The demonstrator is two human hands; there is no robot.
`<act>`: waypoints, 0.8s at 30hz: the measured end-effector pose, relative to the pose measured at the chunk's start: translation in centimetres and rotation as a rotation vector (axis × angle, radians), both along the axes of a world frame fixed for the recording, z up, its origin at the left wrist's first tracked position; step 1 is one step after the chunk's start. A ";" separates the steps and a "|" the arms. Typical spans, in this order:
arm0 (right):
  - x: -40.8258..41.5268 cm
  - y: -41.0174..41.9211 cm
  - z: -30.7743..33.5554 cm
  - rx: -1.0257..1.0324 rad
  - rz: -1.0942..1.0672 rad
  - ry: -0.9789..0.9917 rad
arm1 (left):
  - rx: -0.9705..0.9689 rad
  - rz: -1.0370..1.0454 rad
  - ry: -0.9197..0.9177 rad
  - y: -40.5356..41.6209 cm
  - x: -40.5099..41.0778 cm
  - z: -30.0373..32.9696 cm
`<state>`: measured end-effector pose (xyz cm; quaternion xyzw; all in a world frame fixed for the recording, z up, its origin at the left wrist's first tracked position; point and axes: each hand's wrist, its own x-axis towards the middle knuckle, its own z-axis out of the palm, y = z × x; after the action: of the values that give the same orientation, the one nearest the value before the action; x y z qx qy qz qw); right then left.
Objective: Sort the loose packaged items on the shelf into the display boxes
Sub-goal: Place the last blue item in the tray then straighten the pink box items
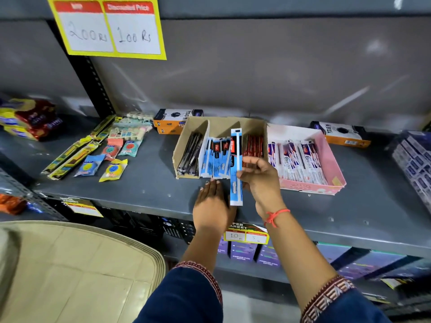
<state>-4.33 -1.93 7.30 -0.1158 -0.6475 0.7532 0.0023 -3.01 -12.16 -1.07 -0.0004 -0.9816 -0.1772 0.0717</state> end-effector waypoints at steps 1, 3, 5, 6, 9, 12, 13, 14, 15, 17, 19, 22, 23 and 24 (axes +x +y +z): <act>-0.6 -0.4 0.0 0.087 -0.010 0.017 | 0.015 0.006 0.014 0.0 0.0 0.1; -2.1 -1.4 0.2 0.291 0.003 0.039 | 0.048 0.026 0.035 0.1 0.0 0.0; -3.4 -2.4 0.6 0.532 0.036 0.050 | 0.052 0.050 0.039 0.0 -0.1 -0.4; -3.8 -2.9 0.9 0.647 0.065 0.068 | 0.054 0.061 0.038 0.0 -0.1 -0.4; -4.7 -4.8 2.1 1.004 0.244 0.110 | 0.032 0.073 -0.001 0.0 -0.1 0.0; -5.4 -6.7 3.3 1.223 0.342 0.112 | -0.013 0.041 0.008 -0.1 -0.2 -0.3; -5.8 -7.1 3.6 1.257 0.356 0.111 | -0.016 0.029 0.014 -0.2 -0.2 -0.5; -6.2 -7.4 3.7 1.277 0.368 0.105 | -0.018 0.026 0.016 -0.3 -0.3 -0.6; -6.5 -7.6 3.7 1.289 0.378 0.090 | -0.026 0.026 0.011 -0.3 -0.3 -0.7; -7.4 -7.5 3.4 1.294 0.387 0.043 | -0.037 0.029 -0.001 -0.3 -0.3 -0.5; -8.1 -7.3 3.1 1.283 0.382 -0.001 | -0.008 0.029 0.006 -0.2 -0.2 -0.2; -9.1 -6.8 2.5 1.268 0.380 -0.049 | 0.012 0.027 0.022 -0.1 -0.2 -0.2; -9.4 -6.6 2.3 1.265 0.369 -0.062 | 0.007 0.026 0.024 -0.1 -0.2 -0.1; -9.7 -6.4 2.1 1.258 0.359 -0.078 | 0.005 0.025 0.019 -0.2 -0.2 0.0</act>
<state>-14.01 -8.37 9.35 -0.0097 -0.9734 0.2146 -0.0794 -3.17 -12.32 -1.11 0.0101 -0.9803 -0.1786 0.0833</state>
